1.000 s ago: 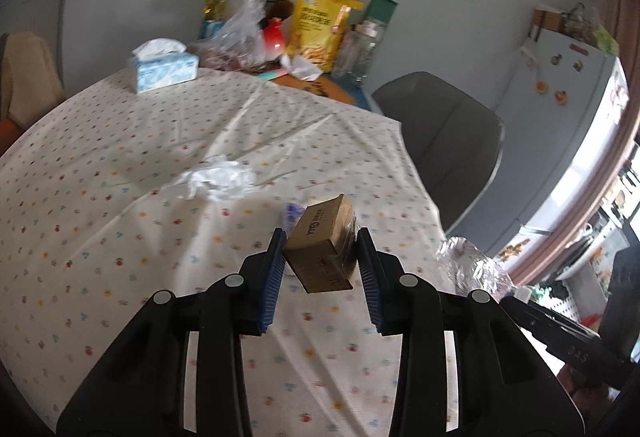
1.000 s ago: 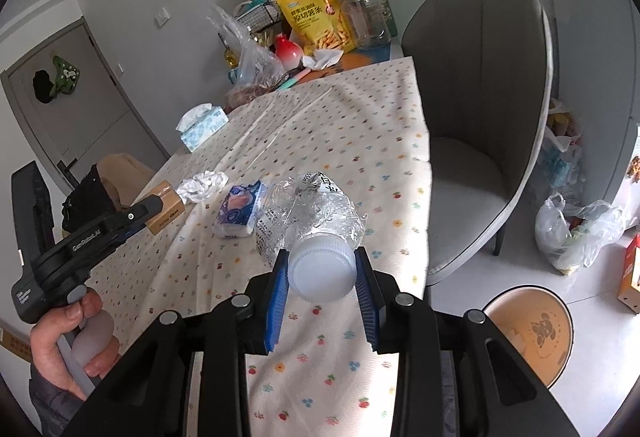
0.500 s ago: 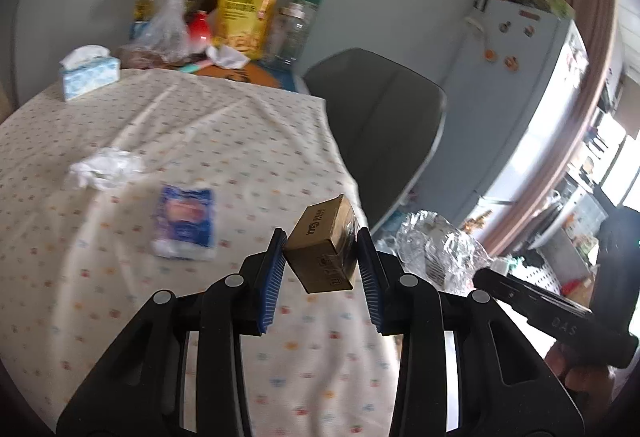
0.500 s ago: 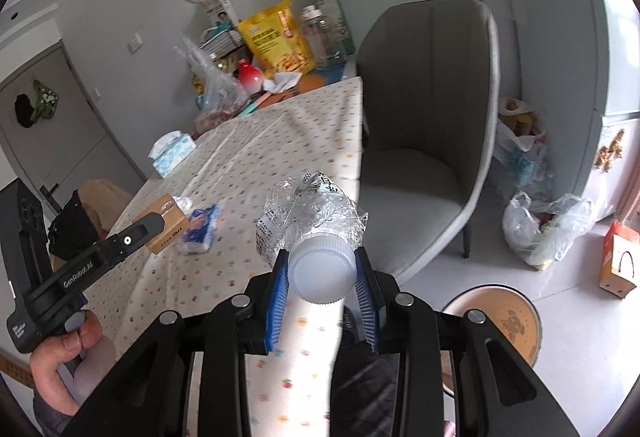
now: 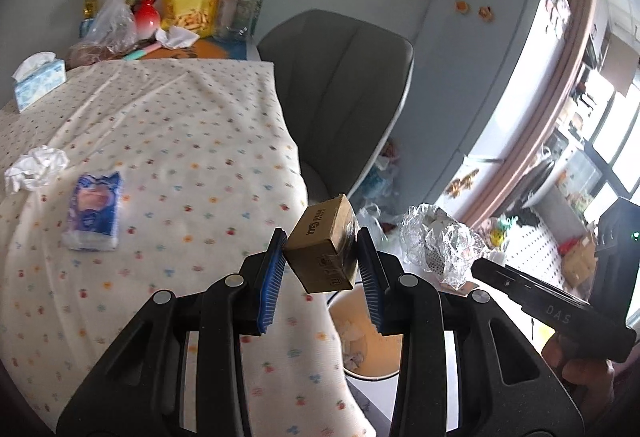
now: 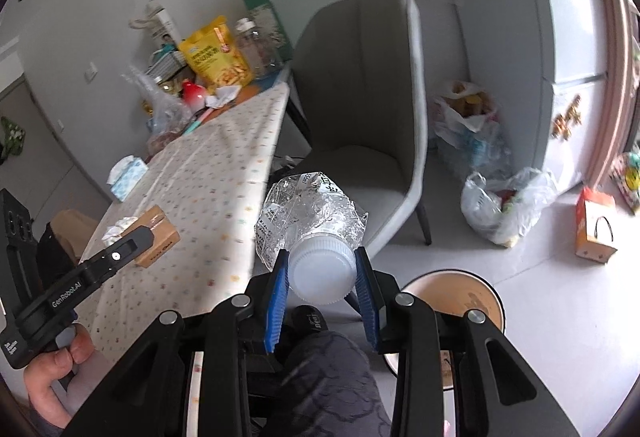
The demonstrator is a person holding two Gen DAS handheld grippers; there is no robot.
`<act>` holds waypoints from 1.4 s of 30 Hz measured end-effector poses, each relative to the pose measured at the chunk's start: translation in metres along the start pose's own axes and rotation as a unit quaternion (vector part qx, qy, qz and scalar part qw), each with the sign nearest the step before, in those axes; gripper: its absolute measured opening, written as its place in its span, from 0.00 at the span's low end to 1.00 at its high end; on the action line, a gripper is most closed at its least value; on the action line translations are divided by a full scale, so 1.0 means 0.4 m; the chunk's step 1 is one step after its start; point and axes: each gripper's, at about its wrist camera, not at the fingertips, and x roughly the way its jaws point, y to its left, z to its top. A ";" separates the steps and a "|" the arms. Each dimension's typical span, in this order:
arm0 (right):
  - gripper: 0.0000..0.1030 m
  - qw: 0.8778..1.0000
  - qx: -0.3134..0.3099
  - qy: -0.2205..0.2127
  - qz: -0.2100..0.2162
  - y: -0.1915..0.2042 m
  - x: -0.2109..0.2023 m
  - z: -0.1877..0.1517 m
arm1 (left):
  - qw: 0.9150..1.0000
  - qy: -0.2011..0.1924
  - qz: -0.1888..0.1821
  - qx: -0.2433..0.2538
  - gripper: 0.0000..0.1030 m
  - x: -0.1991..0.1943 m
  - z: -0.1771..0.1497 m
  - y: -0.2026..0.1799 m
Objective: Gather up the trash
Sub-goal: 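Carry the bottle and the cardboard box in both tools over the bin, then open both tools over the bin to drop the bottle and box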
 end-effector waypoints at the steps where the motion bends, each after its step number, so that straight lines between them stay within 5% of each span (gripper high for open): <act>1: 0.31 1.000 0.004 0.002 -0.002 -0.011 0.005 -0.002 | 1.000 0.004 -0.001 0.003 0.35 0.010 0.000 -0.010; 22: 0.31 0.995 0.092 0.036 -0.020 -0.266 0.109 -0.063 | 0.995 0.087 -0.002 0.057 0.35 0.210 -0.030 -0.173; 24: 0.33 0.994 0.098 0.038 -0.027 -0.282 0.131 -0.067 | 0.994 0.091 -0.001 0.060 0.35 0.219 -0.032 -0.180; 26: 0.60 0.992 0.116 0.045 -0.016 -0.305 0.150 -0.074 | 0.993 0.095 -0.001 0.066 0.35 0.225 -0.034 -0.189; 42: 0.61 0.987 0.150 0.013 -0.049 -0.426 0.042 -0.079 | 0.980 0.148 -0.056 0.119 0.36 0.311 -0.074 -0.340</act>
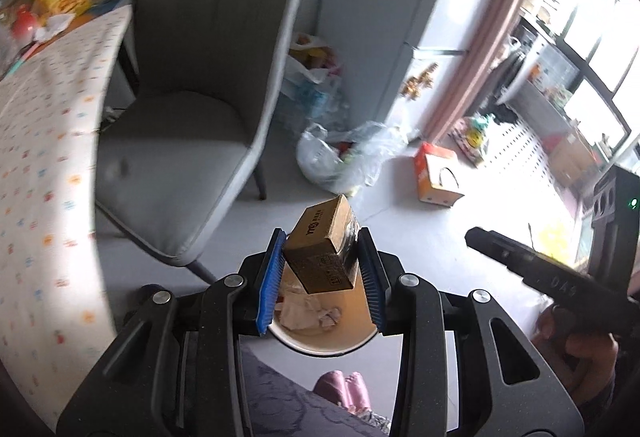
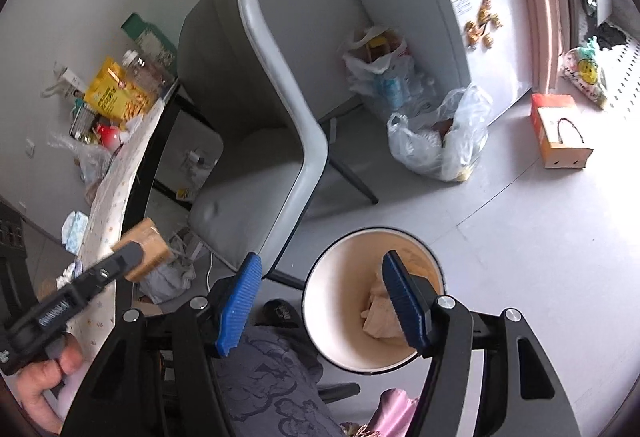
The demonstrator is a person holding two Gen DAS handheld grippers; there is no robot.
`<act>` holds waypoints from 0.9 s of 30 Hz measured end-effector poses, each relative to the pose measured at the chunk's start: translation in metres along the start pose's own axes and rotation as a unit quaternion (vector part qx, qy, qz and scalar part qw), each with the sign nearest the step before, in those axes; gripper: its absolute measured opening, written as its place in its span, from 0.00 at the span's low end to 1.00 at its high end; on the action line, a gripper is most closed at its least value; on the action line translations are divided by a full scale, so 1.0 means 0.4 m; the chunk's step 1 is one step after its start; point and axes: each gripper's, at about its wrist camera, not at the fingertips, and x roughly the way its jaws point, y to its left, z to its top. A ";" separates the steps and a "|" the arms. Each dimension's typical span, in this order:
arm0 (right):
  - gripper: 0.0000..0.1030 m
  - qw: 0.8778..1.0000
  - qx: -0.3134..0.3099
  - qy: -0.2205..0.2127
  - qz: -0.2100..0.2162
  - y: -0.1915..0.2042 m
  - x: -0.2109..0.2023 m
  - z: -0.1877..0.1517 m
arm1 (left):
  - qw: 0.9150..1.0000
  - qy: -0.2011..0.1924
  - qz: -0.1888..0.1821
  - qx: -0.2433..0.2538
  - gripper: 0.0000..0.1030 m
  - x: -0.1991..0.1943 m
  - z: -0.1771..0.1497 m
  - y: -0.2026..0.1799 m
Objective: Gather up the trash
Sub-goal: 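Open both tools over the bin to drop the bottle and box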
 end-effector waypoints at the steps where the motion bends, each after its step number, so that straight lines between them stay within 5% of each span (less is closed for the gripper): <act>1: 0.61 1.000 0.002 -0.004 -0.002 -0.006 -0.011 0.005 | 1.000 0.003 -0.010 0.001 0.40 0.006 0.002 -0.010; 4: 0.61 1.000 0.006 -0.017 -0.007 -0.020 -0.041 0.020 | 1.000 -0.001 -0.030 -0.004 0.75 0.005 0.005 -0.016; 7: 0.61 1.000 0.010 -0.024 -0.009 -0.025 -0.059 0.022 | 0.999 -0.017 -0.025 -0.015 0.86 -0.021 0.010 -0.003; 15: 0.69 1.000 -0.006 -0.020 0.006 0.021 -0.055 0.014 | 0.997 -0.062 -0.008 -0.053 0.94 -0.124 0.025 0.074; 27: 0.79 0.998 -0.055 -0.025 0.032 0.165 -0.068 0.006 | 0.988 -0.113 0.008 -0.103 0.94 -0.264 0.002 0.208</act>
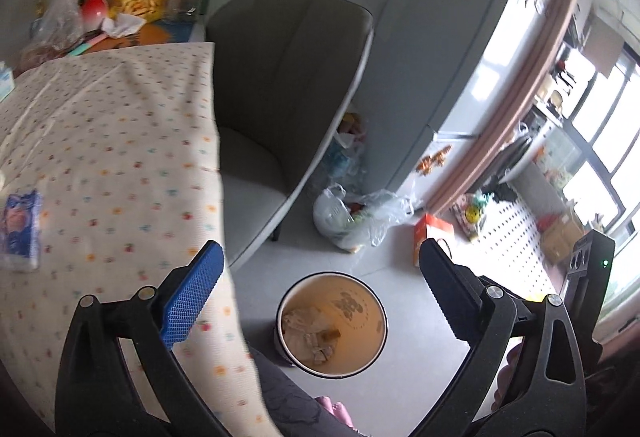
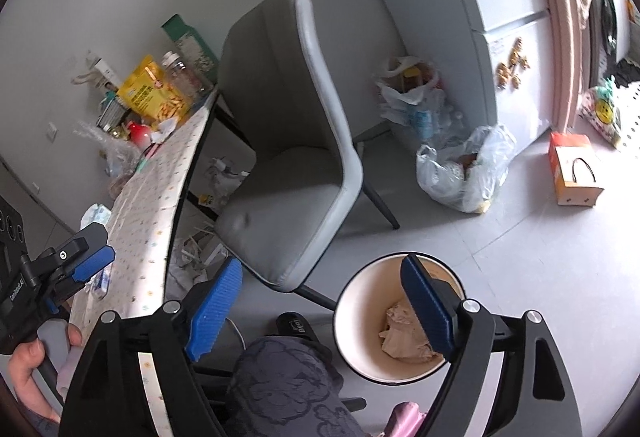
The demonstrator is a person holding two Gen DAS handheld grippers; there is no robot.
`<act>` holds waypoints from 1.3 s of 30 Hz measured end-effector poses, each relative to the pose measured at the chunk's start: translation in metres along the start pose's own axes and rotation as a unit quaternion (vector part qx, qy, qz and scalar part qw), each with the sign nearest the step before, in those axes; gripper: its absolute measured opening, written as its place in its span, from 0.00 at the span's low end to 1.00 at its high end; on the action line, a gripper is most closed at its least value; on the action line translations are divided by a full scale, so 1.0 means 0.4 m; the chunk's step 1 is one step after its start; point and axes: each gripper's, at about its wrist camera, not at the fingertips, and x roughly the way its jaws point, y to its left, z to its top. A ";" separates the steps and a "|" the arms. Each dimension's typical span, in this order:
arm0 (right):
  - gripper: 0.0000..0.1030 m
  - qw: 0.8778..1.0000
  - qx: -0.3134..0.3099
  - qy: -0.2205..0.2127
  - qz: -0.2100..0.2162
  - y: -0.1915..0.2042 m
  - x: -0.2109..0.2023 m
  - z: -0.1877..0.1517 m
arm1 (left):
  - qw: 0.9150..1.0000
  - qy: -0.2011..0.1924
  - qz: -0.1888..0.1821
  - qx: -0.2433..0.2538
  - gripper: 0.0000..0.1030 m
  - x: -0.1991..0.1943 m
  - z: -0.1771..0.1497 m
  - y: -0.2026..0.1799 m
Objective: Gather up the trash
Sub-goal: 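Open both tools over the bin to drop the bottle and box, then move both open tools back over the table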
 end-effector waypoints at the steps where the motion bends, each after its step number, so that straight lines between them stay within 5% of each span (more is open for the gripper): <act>1: 0.79 1.000 -0.005 0.000 0.003 0.017 0.000 0.001 | 1.000 -0.004 0.002 -0.002 0.94 -0.008 0.000 0.010; 22: 0.92 0.993 -0.102 0.018 0.060 0.362 0.057 -0.028 | 0.990 -0.079 0.065 -0.098 0.94 -0.210 -0.021 0.317; 39: 0.90 0.979 -0.177 0.056 0.078 0.626 0.144 -0.107 | 0.976 -0.112 0.089 -0.161 0.94 -0.321 -0.076 0.544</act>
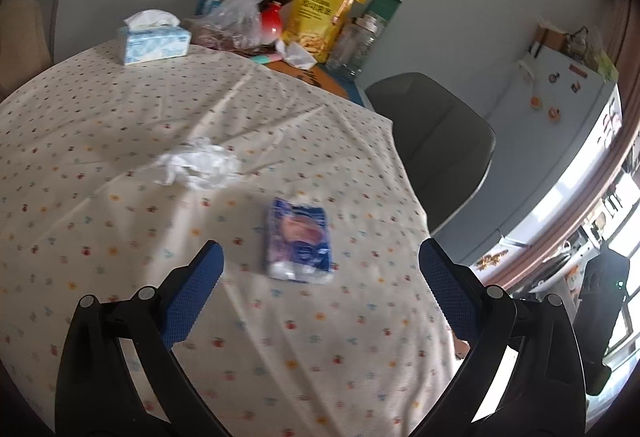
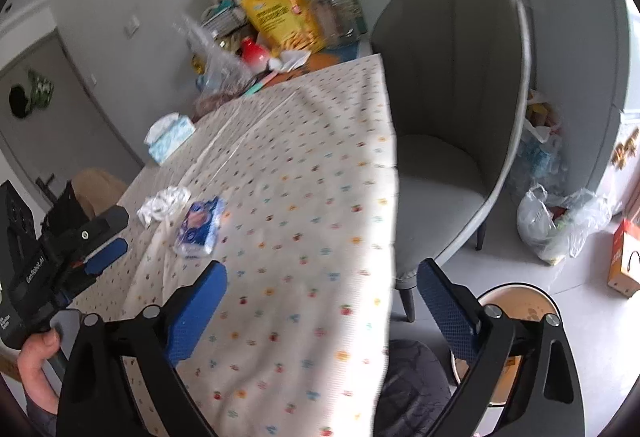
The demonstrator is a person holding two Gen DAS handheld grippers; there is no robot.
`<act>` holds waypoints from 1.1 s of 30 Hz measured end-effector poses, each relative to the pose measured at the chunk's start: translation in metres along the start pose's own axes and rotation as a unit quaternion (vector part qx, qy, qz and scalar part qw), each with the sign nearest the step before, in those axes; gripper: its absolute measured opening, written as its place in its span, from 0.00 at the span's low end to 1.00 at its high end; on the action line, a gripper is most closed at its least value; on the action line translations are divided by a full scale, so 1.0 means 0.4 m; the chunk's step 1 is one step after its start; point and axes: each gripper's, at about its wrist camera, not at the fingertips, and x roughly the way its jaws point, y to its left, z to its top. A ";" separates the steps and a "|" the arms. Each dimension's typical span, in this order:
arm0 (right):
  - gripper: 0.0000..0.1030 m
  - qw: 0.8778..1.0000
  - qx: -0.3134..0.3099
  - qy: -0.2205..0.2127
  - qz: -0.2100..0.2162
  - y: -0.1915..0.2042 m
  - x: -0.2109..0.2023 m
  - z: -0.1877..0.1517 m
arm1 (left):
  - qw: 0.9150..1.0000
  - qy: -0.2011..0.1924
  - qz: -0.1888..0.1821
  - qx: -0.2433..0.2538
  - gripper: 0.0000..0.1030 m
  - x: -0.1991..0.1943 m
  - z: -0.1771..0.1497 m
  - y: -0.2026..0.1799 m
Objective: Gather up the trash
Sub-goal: 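Move both open tools back over the table, then grasp the crumpled clear plastic bag with the left tool while the right tool grasps the blue-white wipes packet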
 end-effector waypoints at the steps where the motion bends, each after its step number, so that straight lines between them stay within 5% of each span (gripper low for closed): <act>1: 0.90 1.000 -0.005 0.003 0.003 0.018 0.009 0.001 | 1.000 -0.001 0.001 -0.002 0.94 -0.002 0.003 0.013; 6: 0.88 1.000 -0.019 0.015 0.012 0.080 0.049 0.007 | 1.000 -0.007 0.015 -0.009 0.93 -0.007 0.020 0.069; 16: 0.73 0.997 -0.040 0.039 0.045 0.175 0.130 0.025 | 0.999 -0.009 0.051 -0.017 0.67 0.037 0.074 0.141; 23: 0.69 0.997 -0.037 0.049 0.049 0.183 0.162 0.042 | 0.995 -0.011 0.098 0.004 0.66 0.083 0.113 0.158; 30: 0.69 0.997 -0.035 0.057 0.047 0.198 0.193 0.058 | 0.995 0.015 0.100 0.000 0.67 0.152 0.131 0.195; 33: 0.69 0.996 -0.037 0.062 0.046 0.212 0.206 0.065 | 0.993 0.033 0.112 -0.001 0.04 0.170 0.120 0.205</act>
